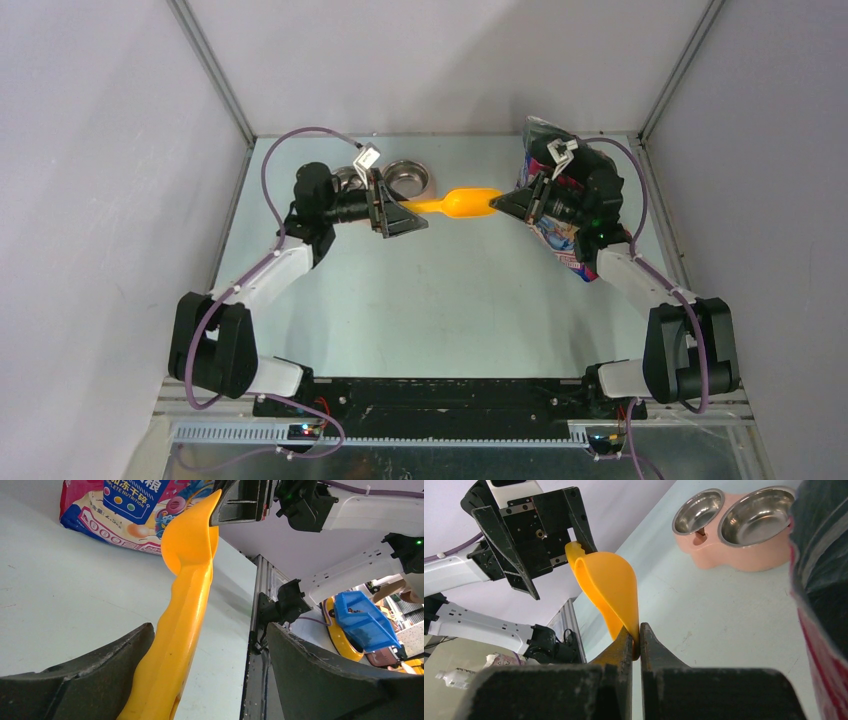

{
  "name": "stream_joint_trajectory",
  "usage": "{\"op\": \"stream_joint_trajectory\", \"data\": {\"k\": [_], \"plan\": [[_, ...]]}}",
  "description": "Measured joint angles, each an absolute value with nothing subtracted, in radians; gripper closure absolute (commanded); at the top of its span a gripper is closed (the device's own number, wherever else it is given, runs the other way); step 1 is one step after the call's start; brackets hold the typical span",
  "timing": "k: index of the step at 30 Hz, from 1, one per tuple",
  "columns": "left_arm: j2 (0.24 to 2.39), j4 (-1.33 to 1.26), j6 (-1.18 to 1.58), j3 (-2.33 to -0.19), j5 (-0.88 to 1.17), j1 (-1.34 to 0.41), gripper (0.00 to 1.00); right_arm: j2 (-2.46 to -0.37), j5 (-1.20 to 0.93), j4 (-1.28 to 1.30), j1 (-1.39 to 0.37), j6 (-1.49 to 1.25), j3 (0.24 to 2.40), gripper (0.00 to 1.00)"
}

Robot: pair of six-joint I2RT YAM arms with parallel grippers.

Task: Serve the pet food
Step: Adjust the spatula.

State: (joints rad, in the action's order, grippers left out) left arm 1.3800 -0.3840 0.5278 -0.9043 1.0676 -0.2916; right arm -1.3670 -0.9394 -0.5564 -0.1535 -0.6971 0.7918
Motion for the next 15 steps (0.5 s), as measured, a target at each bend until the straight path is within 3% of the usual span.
{"op": "stream_joint_trajectory", "data": {"k": [15], "plan": [[1.38,-0.402,0.535,-0.897,1.058,-0.291,0.19,-1.382,-0.912,-0.556,-0.197,-0.696,0.789,1.0]]}}
